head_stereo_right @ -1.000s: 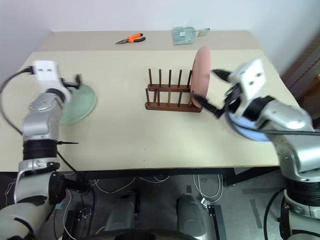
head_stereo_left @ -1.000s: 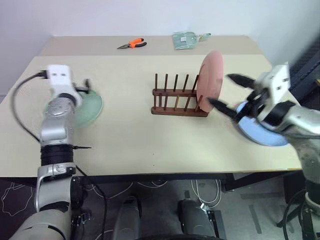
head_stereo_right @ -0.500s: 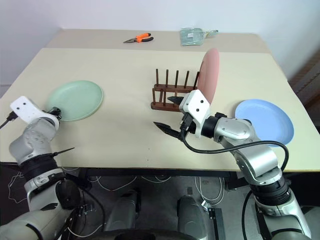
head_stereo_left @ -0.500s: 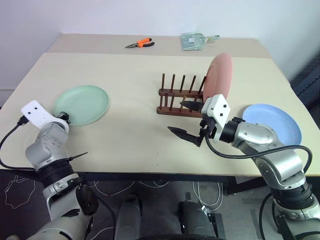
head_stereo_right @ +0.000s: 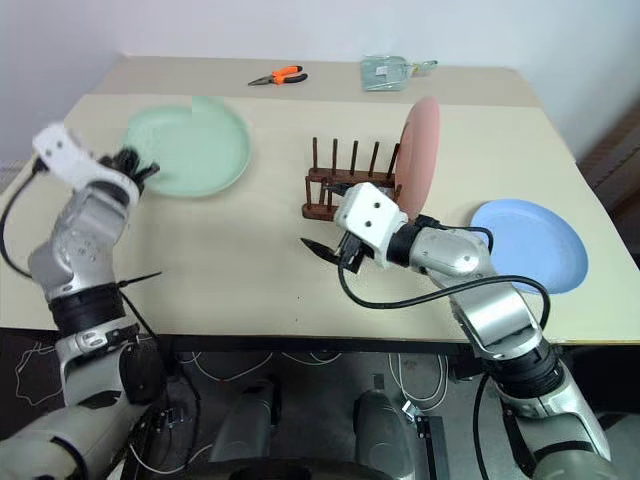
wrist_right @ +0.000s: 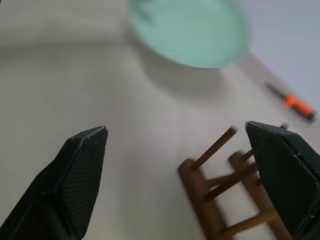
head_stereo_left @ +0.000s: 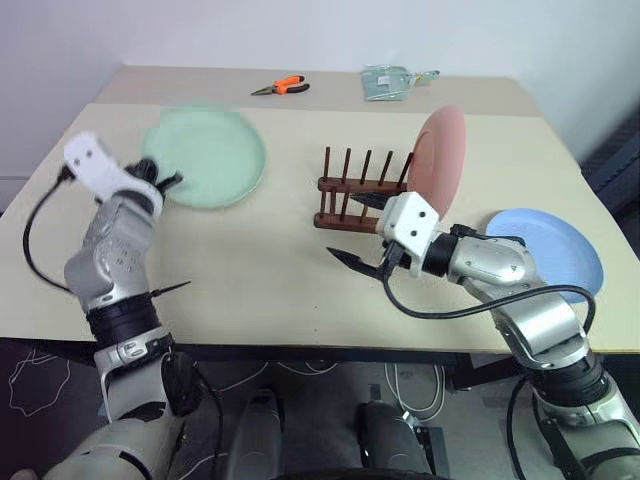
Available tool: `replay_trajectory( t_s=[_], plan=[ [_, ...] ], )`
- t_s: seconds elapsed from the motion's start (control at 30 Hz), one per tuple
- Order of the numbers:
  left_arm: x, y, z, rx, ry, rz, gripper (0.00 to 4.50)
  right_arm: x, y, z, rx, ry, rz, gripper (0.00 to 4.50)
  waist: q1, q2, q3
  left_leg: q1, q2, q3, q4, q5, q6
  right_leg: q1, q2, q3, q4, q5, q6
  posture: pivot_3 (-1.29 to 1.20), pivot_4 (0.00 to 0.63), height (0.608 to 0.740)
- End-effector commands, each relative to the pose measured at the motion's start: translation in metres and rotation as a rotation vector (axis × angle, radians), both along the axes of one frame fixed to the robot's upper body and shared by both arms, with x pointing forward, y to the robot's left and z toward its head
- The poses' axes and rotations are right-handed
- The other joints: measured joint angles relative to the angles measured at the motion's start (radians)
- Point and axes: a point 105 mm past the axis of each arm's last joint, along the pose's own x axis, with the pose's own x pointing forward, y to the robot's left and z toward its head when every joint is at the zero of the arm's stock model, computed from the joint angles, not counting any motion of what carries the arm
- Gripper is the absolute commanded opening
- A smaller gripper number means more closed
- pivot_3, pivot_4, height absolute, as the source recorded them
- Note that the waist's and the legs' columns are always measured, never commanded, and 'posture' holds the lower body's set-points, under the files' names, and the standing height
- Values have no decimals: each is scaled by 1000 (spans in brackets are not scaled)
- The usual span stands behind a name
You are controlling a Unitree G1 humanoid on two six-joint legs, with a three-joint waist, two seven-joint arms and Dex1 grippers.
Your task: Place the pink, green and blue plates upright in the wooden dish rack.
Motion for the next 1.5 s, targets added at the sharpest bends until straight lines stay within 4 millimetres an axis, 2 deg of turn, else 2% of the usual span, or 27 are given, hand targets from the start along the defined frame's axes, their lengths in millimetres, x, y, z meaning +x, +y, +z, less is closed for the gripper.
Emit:
replay_trajectory(
  t_s=[0.03,0.17,0.27,0.3,0.37,0.57,0.6,0.63,0.7,0.77,0.8,0.87,0.93,0.97,1.07,1.13,1.17,1.23,1.33,1.4,1.5],
  plan=[
    [-6,-53,48,178,-156,-179,41,10,10,26,-90,-272,-26,4500,-1,0,0,0,0,0,0,0,0,0,0,0,0,0,1,0,150,740],
    [-13,-92,62,169,-196,-313,41,25,17,31,-219,-453,-47,4500,-3,0,0,0,0,0,0,0,0,0,0,0,0,1,2,0,150,740],
    [-19,-116,62,168,-200,-395,41,38,19,27,-286,-517,-75,4500,-4,0,0,0,0,0,-1,0,0,0,0,0,0,1,2,0,150,740],
    [-21,-120,61,164,-197,-408,0,42,19,24,-305,-525,-80,3987,-4,0,0,0,0,0,-1,0,0,0,0,0,0,1,2,0,150,740],
    [-21,-123,58,138,-184,-414,0,45,20,19,-321,-529,-84,3248,-4,0,0,0,0,0,0,0,0,0,0,0,0,1,2,0,150,740],
    [-22,-124,46,78,-146,-446,0,51,16,20,-313,-559,-126,84,-8,0,0,0,0,0,0,0,0,0,0,0,1,1,3,0,150,740],
    [-22,-122,45,60,-144,-449,0,51,16,20,-311,-564,-130,30,-8,0,0,0,0,0,0,0,0,0,0,0,1,1,3,0,150,740],
    [-20,-116,49,8,-162,-420,335,51,15,20,-314,-571,-134,8,-8,0,0,0,0,0,0,0,0,0,0,0,1,1,3,0,150,740],
    [-19,-106,56,-66,-198,-376,1069,50,14,20,-320,-581,-136,0,-5,0,0,0,0,0,0,0,0,0,0,0,0,1,3,0,150,740],
    [-22,-83,73,-212,-294,-287,2089,48,13,20,-309,-589,-141,0,-1,0,0,0,0,0,0,0,0,1,0,0,0,1,3,0,150,740],
    [-22,-68,77,-206,-321,-200,2513,46,11,21,-285,-590,-154,0,0,-1,1,0,0,0,0,0,0,1,0,0,0,1,3,0,150,740],
    [-22,-48,72,-17,-321,-47,2513,42,4,27,-179,-571,-196,0,-1,-1,1,0,0,0,0,0,0,1,0,0,0,1,3,0,150,740],
    [-20,-41,61,190,-288,21,2513,37,-3,37,-52,-548,-228,0,-5,0,1,1,0,0,-2,0,0,0,0,0,0,1,3,0,150,740],
    [-18,-42,50,278,-261,11,2513,34,-6,44,27,-525,-237,0,-5,0,1,1,0,0,-3,0,0,1,0,0,0,2,3,0,150,740],
    [-20,-62,-3,611,-157,-159,2513,21,-16,69,435,-332,-221,0,-5,0,0,1,0,0,-2,0,0,1,0,0,1,2,3,0,150,740],
    [-27,-74,-27,703,-128,-280,2513,17,-19,75,583,-222,-198,0,-1,0,0,1,0,0,-2,0,0,1,0,0,1,2,3,0,150,740],
    [-31,-79,-36,721,-125,-330,2513,15,-21,77,636,-176,-189,0,1,0,0,1,0,0,-2,0,-1,1,0,0,1,1,2,0,150,740],
    [-47,-96,-67,661,-81,-504,2513,13,-24,76,780,-36,-171,0,0,0,0,0,1,0,-2,0,-1,1,0,-1,0,0,-2,0,150,740],
    [-61,-114,-89,639,-45,-634,2513,10,-23,73,822,63,-148,0,-2,0,0,0,2,1,-2,0,-1,0,0,-1,0,0,-2,0,150,740],
    [-67,-124,-99,639,-24,-685,2513,10,-22,71,848,105,-147,0,-4,1,0,0,2,1,-2,0,-1,-1,0,0,0,0,-3,0,150,740],
    [-71,-132,-103,631,-23,-709,2513,11,-22,70,868,145,-151,0,-8,1,0,0,2,1,-2,0,0,-1,0,0,0,0,-3,0,150,740]
  ],
)
